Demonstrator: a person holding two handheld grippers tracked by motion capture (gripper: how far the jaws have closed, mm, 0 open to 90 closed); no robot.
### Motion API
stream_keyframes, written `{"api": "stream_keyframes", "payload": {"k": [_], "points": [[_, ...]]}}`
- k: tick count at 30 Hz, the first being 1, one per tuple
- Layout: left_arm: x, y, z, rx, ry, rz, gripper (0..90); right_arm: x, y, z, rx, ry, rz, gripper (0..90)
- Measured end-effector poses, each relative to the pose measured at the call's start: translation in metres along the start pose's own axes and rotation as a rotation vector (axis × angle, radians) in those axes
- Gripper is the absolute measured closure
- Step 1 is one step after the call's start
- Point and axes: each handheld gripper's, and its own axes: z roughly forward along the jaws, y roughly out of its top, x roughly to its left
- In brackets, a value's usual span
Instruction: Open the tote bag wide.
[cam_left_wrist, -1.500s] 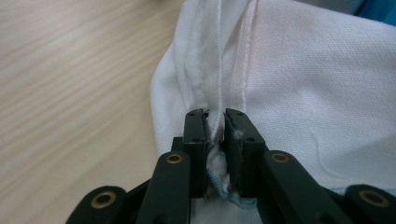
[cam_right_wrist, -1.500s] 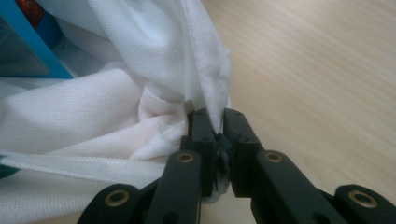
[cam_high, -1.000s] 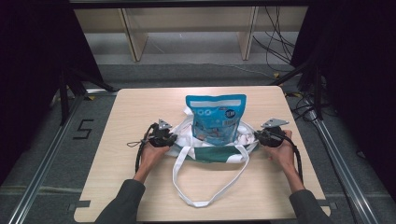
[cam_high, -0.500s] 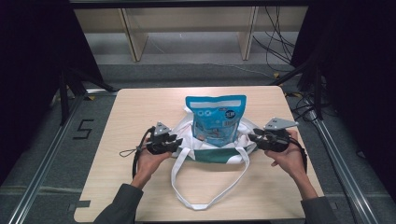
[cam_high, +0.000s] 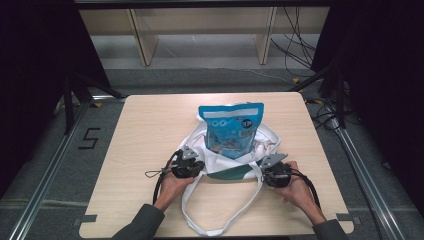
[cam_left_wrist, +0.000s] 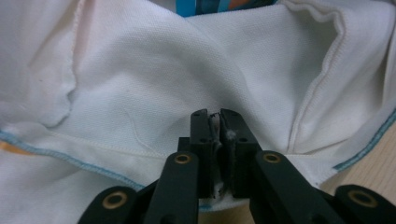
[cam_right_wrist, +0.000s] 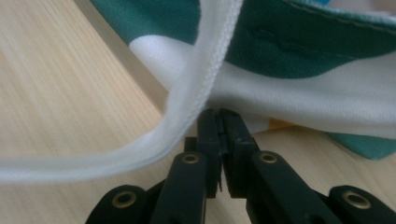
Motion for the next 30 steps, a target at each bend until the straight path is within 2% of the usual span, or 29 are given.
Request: {"api": "stream_keyframes", "payload": {"k": [1,3,4,6,10,12,14,17,18,19,20,21,22,23,24,25,26,28,29,30], "points": [[0.0,0.0,0.0,-0.005,-0.002,-0.009,81.1,-0.001,0.004,-0.011,-0.03,0.004,0.023,85.0],[0.0,0.0,0.001,0.0,0.0,0.003,81.1,-0.007,0.007,-0.027,-0.088,-0.018,0.023,85.0],[0.0,0.0,0.002,0.0,0.0,0.006,81.5,-0.012,0.009,-0.038,-0.119,-0.018,0.037,85.1],[-0.001,0.0,0.001,0.002,0.002,0.011,81.7,-0.016,0.012,-0.047,-0.159,-0.021,0.064,85.4],[-0.001,0.0,0.003,0.002,0.009,0.013,82.1,-0.023,0.024,-0.052,-0.265,-0.053,0.072,86.3],[-0.001,0.0,0.002,0.011,0.008,0.028,82.4,-0.024,0.034,-0.045,-0.287,-0.032,0.083,86.3],[-0.001,0.0,0.002,0.01,0.004,0.032,83.1,-0.025,0.044,-0.034,-0.275,-0.011,0.082,86.3],[0.0,0.0,0.002,0.005,-0.005,0.026,83.4,-0.019,0.041,-0.021,-0.16,0.009,0.072,87.0],[0.0,0.0,0.002,0.004,-0.007,0.023,83.5,-0.017,0.037,-0.018,-0.154,0.005,0.063,87.2],[0.0,0.0,0.002,0.005,-0.008,0.026,83.8,-0.015,0.032,-0.02,-0.111,0.029,0.068,88.0],[0.0,0.0,0.002,0.003,-0.003,0.031,84.3,-0.013,0.026,-0.018,-0.124,0.02,0.063,88.4],[0.0,0.0,0.003,0.002,-0.007,0.032,84.5,-0.011,0.021,-0.02,-0.1,0.034,0.063,89.1],[0.0,0.0,0.003,-0.002,-0.008,0.029,85.0,-0.008,0.016,-0.016,-0.104,0.03,0.062,89.6],[0.002,0.0,0.002,0.011,-0.014,0.04,85.2,-0.005,0.012,-0.012,-0.08,0.037,0.07,89.9],[0.001,0.0,0.004,-0.003,-0.009,0.034,85.3,-0.003,0.01,-0.007,-0.068,0.037,0.066,90.0],[0.001,0.0,0.003,0.004,-0.006,0.039,85.3,-0.001,0.009,-0.003,-0.049,0.043,0.064,90.0],[0.0,0.0,0.004,-0.001,-0.005,0.025,85.4,0.0,0.009,0.001,-0.042,0.03,0.068,90.0],[0.001,0.0,0.004,-0.003,-0.001,0.039,85.6,-0.001,0.01,0.003,-0.034,0.034,0.08,90.0],[0.002,0.0,0.004,0.006,-0.005,0.042,85.6,-0.002,0.008,0.004,-0.051,0.028,0.082,90.0],[0.002,0.0,0.005,0.0,-0.004,0.033,85.7,-0.004,0.007,0.004,-0.046,0.04,0.079,90.0]]}}
